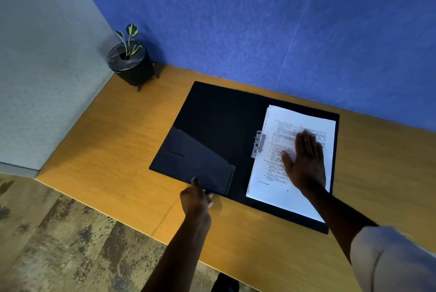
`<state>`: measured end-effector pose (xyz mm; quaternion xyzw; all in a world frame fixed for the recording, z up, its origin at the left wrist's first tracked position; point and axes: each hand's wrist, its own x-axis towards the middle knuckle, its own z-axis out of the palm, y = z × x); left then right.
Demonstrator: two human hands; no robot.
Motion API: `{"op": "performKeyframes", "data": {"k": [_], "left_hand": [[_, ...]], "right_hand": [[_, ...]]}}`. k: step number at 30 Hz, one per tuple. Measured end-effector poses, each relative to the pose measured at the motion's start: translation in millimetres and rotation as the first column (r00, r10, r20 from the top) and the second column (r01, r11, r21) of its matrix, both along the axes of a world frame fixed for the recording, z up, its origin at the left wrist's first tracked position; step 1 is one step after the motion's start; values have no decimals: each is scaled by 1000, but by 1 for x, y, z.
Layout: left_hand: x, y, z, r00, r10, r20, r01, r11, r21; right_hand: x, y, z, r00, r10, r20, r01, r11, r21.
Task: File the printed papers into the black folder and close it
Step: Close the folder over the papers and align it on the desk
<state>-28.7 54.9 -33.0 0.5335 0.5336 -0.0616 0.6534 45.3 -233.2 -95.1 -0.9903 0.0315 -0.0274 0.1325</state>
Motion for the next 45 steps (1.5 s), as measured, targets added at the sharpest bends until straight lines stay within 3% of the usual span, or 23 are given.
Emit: {"op": "performKeyframes", "data": {"k": [7,11,18,27,32,38,40,42,45], "left_hand": [[20,52,-8,962,258,83,-229,938,-260],[29,88,-7,931,305,199,-213,899,-383],[45,140,3,946,38,323,109,899,-425],[71,157,46,905,-166,391,363,781,-508],[91,141,68,820,-327,470,520,767,-375],[113,101,108,700,-500,510,686,670,-284],[118,88,117,596,-591,543,755,644,-127],[120,69,129,426,-750,506,839,537,89],[118,41,149,246,-853,461,886,391,251]], "right_hand": [[0,0,0,1000,-6,1,6,1000,-2],[0,2,0,1000,-6,2,6,1000,-9],[0,0,-4,1000,3,3,-3,1000,-31],[1,-1,-7,1000,-5,-9,5,999,-54],[0,-1,-7,1000,-3,-13,2,999,-32],[1,-2,-8,1000,-13,-28,12,1000,-21],[1,-1,-7,999,-14,-37,13,1000,-23],[0,-2,-7,999,-15,-40,14,1000,-18],[0,-2,-5,999,-16,-44,16,1000,-5]]}}
